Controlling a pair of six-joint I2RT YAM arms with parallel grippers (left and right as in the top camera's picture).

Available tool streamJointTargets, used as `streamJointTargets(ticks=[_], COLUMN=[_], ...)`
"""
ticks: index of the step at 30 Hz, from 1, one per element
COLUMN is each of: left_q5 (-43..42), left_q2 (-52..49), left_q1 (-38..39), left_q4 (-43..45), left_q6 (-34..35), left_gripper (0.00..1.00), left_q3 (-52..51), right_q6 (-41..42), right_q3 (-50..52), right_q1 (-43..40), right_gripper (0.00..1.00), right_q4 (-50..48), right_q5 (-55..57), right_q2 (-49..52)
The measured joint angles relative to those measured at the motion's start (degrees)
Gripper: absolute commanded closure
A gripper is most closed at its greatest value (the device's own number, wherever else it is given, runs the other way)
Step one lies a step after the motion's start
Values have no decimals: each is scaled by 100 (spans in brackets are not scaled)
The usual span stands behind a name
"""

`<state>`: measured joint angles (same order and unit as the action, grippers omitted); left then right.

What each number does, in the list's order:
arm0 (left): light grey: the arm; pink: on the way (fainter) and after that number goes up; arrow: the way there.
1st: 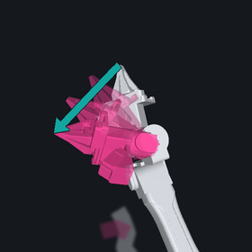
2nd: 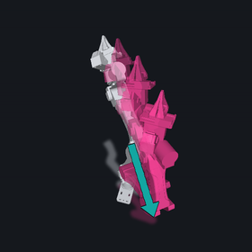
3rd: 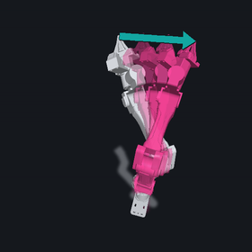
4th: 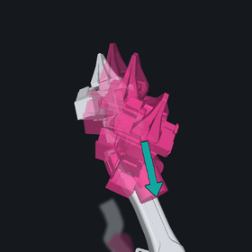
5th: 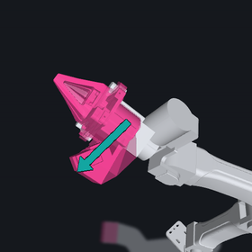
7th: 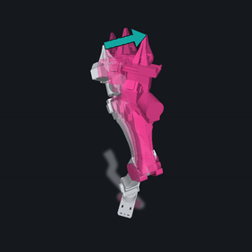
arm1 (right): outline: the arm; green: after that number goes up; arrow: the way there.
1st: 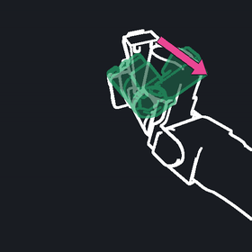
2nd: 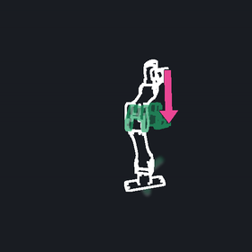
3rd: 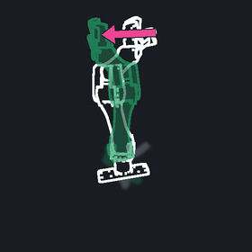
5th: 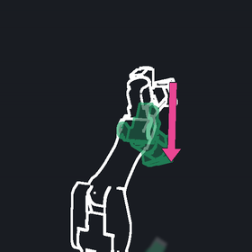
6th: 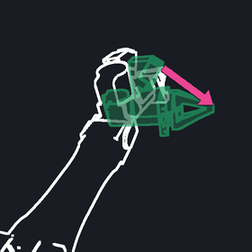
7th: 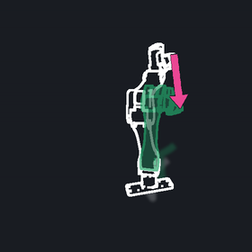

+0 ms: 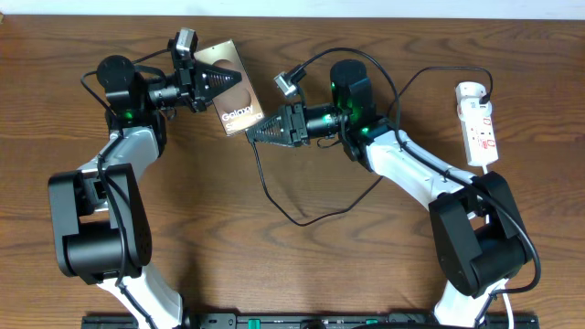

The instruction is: Plug charger to phone and switch on socket

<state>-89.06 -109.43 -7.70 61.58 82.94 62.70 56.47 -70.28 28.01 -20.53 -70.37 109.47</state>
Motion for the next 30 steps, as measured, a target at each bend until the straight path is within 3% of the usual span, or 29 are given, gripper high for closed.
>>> streamJointTargets(ticks=[3,4,5,20,30], left_q5=[-24,-28,-35,-68,-66], left_q2=[0,0,0,0,0], left_q1=[0,0,0,-350,-702], left_q4=[0,-2,0,0,0], left_q6=[0,2,0,0,2], left_gripper=[93,93,93,93,93], left_q3=[0,0,0,0,0], right_q6=[0,-4,24,9,-42], right_q3=[0,0,0,0,0], right_q1=[0,0,0,-50,-627], right_gripper=[19,3,1,1,1], right_q4=[-4,-9,-4,-2,9], right_q5=[24,31,44,125,407], right_q2=[0,0,0,0,0])
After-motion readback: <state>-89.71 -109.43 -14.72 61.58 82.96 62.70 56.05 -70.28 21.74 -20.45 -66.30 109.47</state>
